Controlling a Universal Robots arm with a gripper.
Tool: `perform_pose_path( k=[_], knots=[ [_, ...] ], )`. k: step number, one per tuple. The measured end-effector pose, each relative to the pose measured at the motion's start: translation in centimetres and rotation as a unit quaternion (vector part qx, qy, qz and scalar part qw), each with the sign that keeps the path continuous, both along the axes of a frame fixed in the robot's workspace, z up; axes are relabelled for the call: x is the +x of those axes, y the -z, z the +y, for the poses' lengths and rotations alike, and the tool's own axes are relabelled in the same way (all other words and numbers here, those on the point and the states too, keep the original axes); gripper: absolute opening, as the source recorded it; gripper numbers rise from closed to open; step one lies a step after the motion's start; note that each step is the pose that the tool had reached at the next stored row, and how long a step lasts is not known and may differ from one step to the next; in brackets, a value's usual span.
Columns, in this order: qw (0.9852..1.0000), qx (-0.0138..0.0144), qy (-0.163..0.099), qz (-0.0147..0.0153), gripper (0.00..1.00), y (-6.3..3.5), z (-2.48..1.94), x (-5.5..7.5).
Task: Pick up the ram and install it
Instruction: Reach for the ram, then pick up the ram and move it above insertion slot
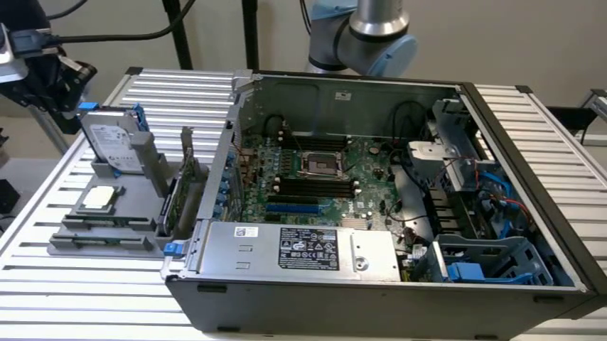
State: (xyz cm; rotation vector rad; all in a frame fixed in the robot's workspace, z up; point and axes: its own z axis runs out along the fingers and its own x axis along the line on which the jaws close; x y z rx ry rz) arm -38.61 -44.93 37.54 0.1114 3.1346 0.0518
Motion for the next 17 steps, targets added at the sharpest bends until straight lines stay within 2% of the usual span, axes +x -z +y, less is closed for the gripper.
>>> perform_pose_path(
  k=[3,6,9,17],
  knots=[
    [1.0000,-0.0017,0.000,0.0014,0.11,0.09,-1.16,0.0],
    [1.0000,-0.0035,0.000,0.0017,0.11,0.29,-1.68,0.0],
    [1.0000,-0.0058,0.000,0.0019,0.11,0.51,-1.75,0.0],
    [1.0000,-0.0058,0.000,0.0017,0.11,0.52,-1.75,0.0]
  ],
)
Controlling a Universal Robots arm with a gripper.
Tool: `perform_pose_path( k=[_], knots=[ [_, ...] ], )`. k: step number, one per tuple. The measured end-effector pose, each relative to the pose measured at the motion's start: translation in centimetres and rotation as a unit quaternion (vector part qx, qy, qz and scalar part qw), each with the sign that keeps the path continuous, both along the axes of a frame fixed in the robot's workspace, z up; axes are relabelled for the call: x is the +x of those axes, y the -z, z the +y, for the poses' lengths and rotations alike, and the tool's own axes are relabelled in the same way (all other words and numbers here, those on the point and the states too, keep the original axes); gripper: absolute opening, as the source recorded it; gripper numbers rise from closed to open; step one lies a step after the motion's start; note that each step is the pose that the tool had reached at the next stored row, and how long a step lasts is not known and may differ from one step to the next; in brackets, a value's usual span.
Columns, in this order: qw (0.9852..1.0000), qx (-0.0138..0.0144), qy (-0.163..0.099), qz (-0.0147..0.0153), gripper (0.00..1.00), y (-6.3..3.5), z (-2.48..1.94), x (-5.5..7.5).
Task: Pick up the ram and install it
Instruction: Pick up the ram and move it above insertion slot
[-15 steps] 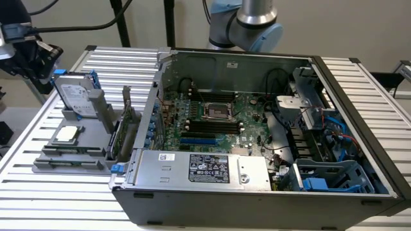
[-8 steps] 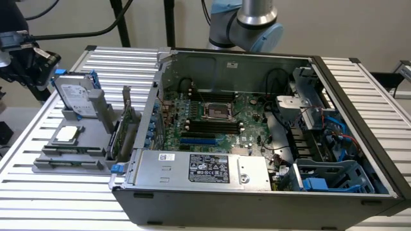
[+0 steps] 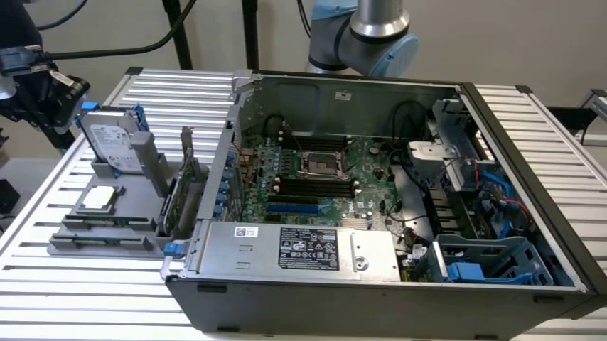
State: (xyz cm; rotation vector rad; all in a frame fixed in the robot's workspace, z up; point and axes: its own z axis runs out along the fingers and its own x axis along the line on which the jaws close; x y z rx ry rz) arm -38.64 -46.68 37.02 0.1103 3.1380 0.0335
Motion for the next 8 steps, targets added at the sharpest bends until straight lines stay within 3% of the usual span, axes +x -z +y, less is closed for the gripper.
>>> perform_pose_path(
  k=[8],
  knots=[
    [1.0000,0.0000,-0.004,0.0000,0.11,0.00,0.00,0.00]
  ],
)
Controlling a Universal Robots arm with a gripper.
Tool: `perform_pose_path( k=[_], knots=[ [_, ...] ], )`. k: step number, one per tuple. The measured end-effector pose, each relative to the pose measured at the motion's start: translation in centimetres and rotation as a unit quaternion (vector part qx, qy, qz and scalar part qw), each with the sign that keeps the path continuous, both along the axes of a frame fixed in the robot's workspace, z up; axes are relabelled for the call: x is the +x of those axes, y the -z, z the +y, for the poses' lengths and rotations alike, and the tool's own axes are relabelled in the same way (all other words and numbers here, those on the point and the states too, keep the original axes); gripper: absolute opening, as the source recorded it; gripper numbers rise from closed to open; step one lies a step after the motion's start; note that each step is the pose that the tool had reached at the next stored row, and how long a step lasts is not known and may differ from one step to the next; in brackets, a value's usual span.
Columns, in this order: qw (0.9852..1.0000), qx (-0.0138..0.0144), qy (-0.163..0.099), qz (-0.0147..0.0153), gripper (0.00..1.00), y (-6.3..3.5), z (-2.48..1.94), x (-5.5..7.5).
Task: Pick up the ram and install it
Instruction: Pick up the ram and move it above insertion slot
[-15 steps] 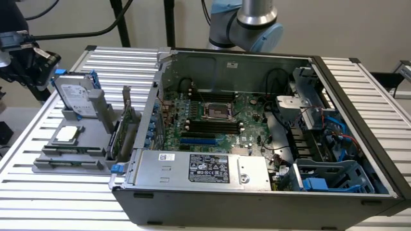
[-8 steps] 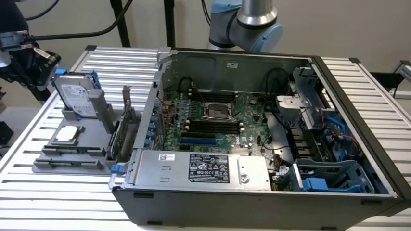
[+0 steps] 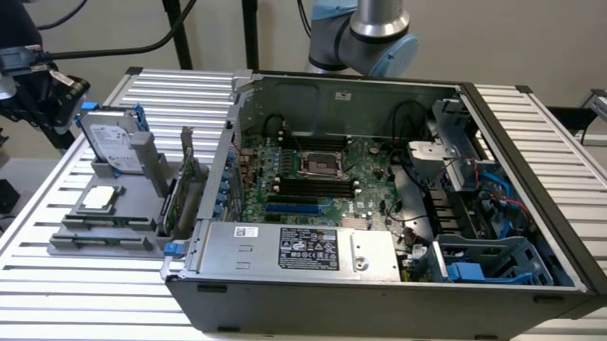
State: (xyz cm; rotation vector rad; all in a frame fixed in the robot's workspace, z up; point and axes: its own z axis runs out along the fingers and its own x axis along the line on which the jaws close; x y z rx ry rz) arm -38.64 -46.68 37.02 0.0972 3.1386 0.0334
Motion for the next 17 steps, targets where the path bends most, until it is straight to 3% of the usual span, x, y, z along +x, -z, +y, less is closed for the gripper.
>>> perform_pose_path(
  k=[4,9,12,17],
  knots=[
    [0.9994,0.0000,-0.035,0.0000,0.11,0.00,0.00,-0.01],
    [0.9968,0.0001,-0.080,0.0000,0.11,0.02,0.00,-0.01],
    [0.9943,0.0000,-0.107,0.0000,0.11,0.02,0.00,-0.01],
    [0.9883,0.0000,-0.152,0.0000,0.11,0.03,0.00,-0.01]
  ],
)
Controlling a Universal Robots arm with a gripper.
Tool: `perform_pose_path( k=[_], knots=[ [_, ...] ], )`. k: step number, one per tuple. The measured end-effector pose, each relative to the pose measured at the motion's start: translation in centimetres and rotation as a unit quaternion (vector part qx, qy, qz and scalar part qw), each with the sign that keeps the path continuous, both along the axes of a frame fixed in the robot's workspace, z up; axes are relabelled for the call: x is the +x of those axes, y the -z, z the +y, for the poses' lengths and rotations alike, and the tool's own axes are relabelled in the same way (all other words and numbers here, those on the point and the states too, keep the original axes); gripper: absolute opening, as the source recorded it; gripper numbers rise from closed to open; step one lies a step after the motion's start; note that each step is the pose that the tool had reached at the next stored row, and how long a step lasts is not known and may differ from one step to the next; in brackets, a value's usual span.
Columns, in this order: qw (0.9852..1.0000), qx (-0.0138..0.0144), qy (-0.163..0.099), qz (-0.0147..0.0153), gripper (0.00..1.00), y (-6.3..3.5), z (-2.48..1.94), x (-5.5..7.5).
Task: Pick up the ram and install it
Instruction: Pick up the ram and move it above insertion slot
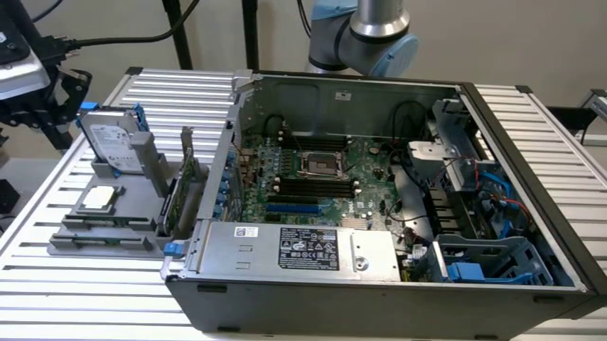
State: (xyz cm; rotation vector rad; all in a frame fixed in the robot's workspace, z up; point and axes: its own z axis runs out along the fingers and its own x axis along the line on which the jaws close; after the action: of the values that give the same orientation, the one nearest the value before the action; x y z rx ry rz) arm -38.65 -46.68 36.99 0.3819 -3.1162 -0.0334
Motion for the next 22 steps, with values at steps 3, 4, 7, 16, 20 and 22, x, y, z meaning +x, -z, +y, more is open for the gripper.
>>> perform_pose_path(
  k=[3,4,7,16,20,22],
  knots=[
    [0.9996,0.0000,-0.027,0.0000,0.11,0.01,0.00,0.00],
    [0.9993,0.0000,-0.036,0.0000,0.11,0.01,0.00,0.00],
    [0.9979,0.0000,-0.064,0.0000,0.11,0.02,0.00,0.00],
    [0.9894,0.0000,-0.145,0.0000,0.11,0.04,0.00,0.00],
    [0.9835,0.0000,-0.181,0.0000,0.11,0.05,0.00,0.00],
    [0.9800,0.0000,-0.199,0.0000,0.11,0.05,0.00,0.00]
  ],
)
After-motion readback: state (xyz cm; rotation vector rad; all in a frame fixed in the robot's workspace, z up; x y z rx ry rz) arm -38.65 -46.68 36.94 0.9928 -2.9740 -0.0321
